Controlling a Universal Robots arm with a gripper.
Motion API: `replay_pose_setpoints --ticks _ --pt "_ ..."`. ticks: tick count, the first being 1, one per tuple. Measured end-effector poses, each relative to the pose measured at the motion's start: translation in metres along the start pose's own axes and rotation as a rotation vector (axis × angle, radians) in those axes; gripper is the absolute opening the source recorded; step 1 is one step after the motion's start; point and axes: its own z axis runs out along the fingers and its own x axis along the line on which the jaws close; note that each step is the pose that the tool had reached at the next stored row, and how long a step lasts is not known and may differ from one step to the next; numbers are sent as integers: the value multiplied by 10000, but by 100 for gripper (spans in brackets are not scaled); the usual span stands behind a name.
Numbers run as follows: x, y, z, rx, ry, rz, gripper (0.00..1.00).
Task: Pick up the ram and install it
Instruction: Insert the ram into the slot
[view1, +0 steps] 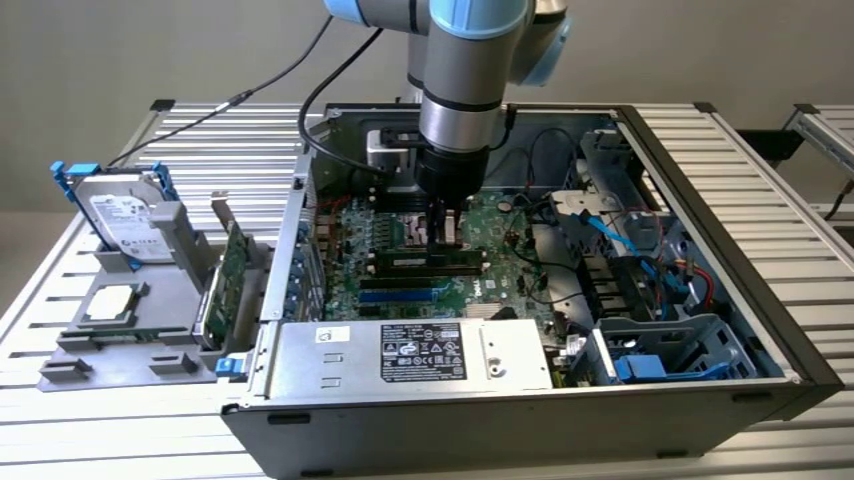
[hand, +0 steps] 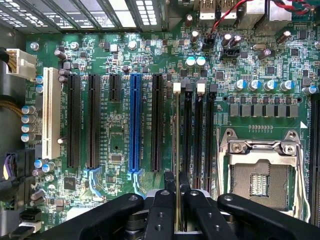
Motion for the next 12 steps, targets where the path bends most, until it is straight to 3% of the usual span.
replay_pose_setpoints --ticks 12 --pt "-13 -2 20 -1 5 0 14"
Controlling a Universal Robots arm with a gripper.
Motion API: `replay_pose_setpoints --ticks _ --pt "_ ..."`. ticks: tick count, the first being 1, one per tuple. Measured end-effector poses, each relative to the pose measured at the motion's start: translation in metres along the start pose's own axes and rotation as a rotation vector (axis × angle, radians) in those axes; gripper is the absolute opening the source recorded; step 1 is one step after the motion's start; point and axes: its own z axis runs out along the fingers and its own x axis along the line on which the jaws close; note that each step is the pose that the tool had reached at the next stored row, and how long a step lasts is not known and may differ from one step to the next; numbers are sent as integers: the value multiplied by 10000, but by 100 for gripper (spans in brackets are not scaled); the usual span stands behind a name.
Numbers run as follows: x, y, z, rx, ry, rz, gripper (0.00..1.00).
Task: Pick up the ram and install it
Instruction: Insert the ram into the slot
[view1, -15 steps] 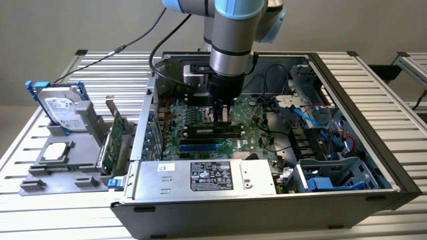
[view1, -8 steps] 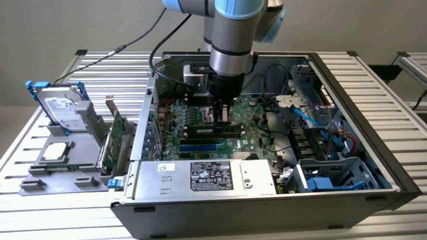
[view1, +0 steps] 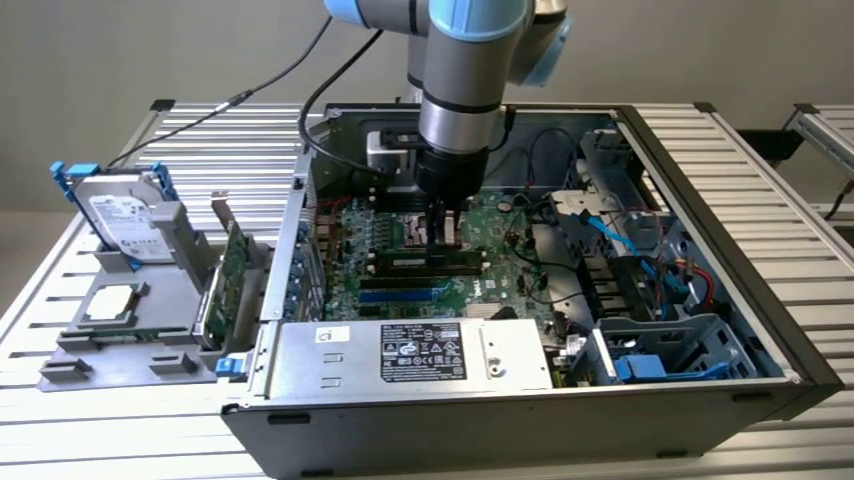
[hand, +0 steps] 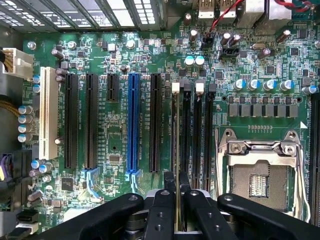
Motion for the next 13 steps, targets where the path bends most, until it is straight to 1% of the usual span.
replay_pose_setpoints --ticks 8,9,10,11,12,13 --pt "-3 -1 9 2 3 0 14" --pt "-3 -1 9 1 3 0 22" --pt "-3 -1 9 1 5 1 22" --pt "-3 -1 8 0 6 0 27" --pt "-3 -1 8 0 6 0 27" --pt "-3 -1 8 0 8 1 33"
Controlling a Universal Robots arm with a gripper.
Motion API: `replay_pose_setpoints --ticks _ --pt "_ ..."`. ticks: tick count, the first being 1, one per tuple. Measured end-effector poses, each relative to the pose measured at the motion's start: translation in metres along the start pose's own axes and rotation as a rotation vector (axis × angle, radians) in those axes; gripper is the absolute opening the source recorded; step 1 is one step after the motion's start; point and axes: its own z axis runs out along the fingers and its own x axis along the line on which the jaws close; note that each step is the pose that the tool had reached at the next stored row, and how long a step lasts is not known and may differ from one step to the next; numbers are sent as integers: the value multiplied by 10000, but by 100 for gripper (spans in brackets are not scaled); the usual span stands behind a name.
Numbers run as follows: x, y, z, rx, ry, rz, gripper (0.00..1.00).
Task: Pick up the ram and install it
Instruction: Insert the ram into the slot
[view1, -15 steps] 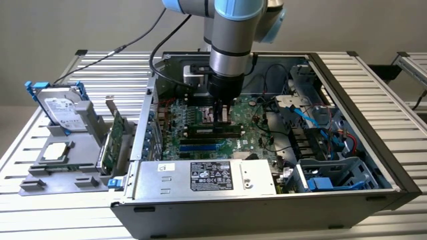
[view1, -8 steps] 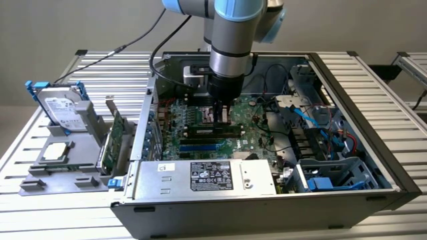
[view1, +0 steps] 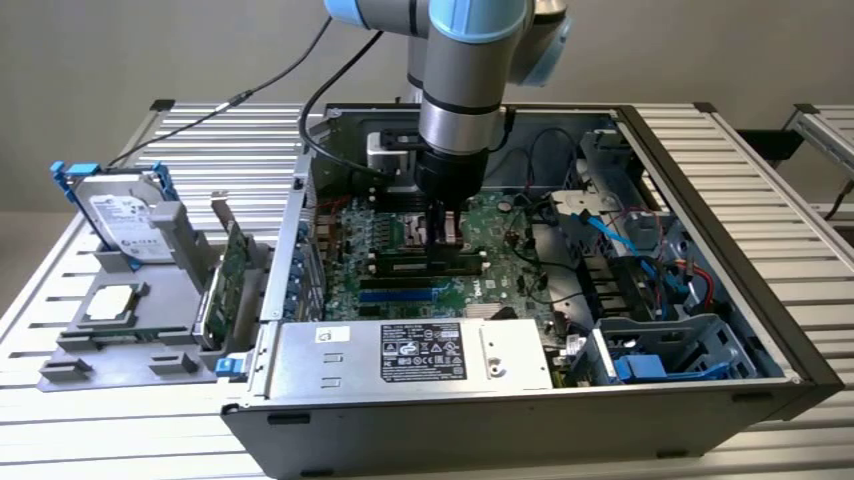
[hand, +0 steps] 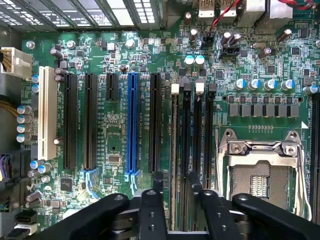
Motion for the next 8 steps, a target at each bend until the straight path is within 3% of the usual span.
replay_pose_setpoints --ticks 2,5,6,8 --pt "0 0 -1 -1 2 0 45" --pt "2 6 -50 -3 -1 1 51" --pt "4 10 -74 -3 -1 1 57" --pt "8 16 -126 -3 0 0 57"
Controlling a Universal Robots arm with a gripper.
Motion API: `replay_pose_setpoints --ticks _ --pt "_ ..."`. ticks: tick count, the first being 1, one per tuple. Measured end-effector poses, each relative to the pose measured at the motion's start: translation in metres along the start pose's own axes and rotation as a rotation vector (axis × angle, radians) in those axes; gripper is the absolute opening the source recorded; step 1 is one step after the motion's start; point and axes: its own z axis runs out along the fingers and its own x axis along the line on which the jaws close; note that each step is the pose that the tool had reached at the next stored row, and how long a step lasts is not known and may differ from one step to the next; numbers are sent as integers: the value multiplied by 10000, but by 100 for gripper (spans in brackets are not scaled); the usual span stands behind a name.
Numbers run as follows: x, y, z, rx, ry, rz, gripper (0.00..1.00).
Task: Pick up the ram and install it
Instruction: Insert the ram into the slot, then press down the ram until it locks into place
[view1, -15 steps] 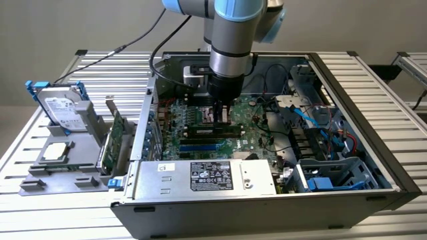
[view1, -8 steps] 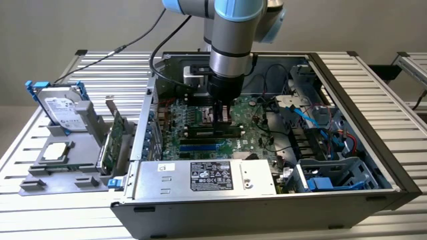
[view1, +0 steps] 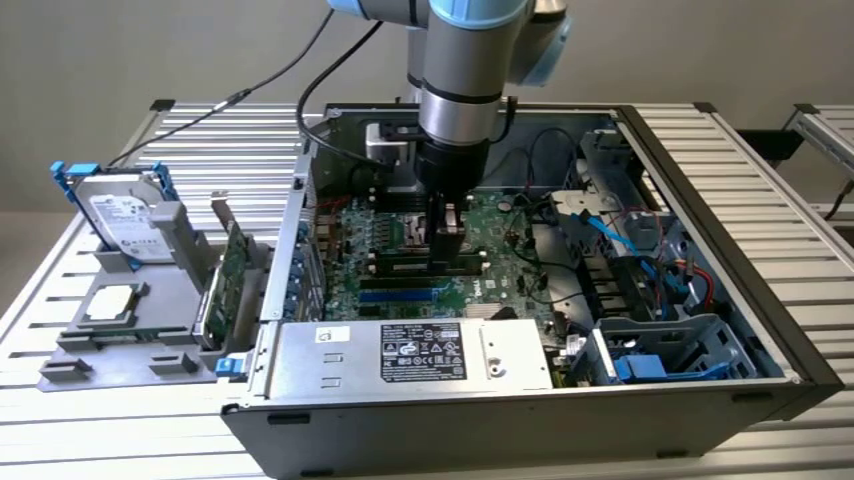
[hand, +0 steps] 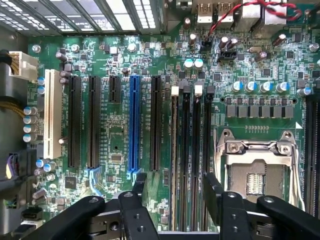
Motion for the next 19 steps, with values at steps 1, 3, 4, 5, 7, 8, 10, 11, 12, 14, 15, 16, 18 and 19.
replay_pose_setpoints --ticks 1,3,4,5,7,8,10,11,12,14,15,16,18,19 --pt "2 3 -28 0 0 -1 57" --pt "7 10 -91 -2 0 0 57" --pt "9 13 -121 -3 -1 0 57" --pt "12 16 -149 -4 0 0 57" --pt "13 17 -167 -4 -2 -1 57" --pt "13 17 -167 -4 -2 0 57" --pt "13 17 -167 -4 -2 0 57" --pt "13 18 -168 -4 0 -1 57" --pt "13 17 -168 -4 -1 -1 57" --pt "13 18 -168 -4 -1 -1 57" --pt "13 18 -168 -4 0 -1 57" --pt "13 17 -168 -4 -1 -1 57" --pt "13 17 -168 -4 -1 0 57" --pt "13 17 -168 -4 -1 -1 57"
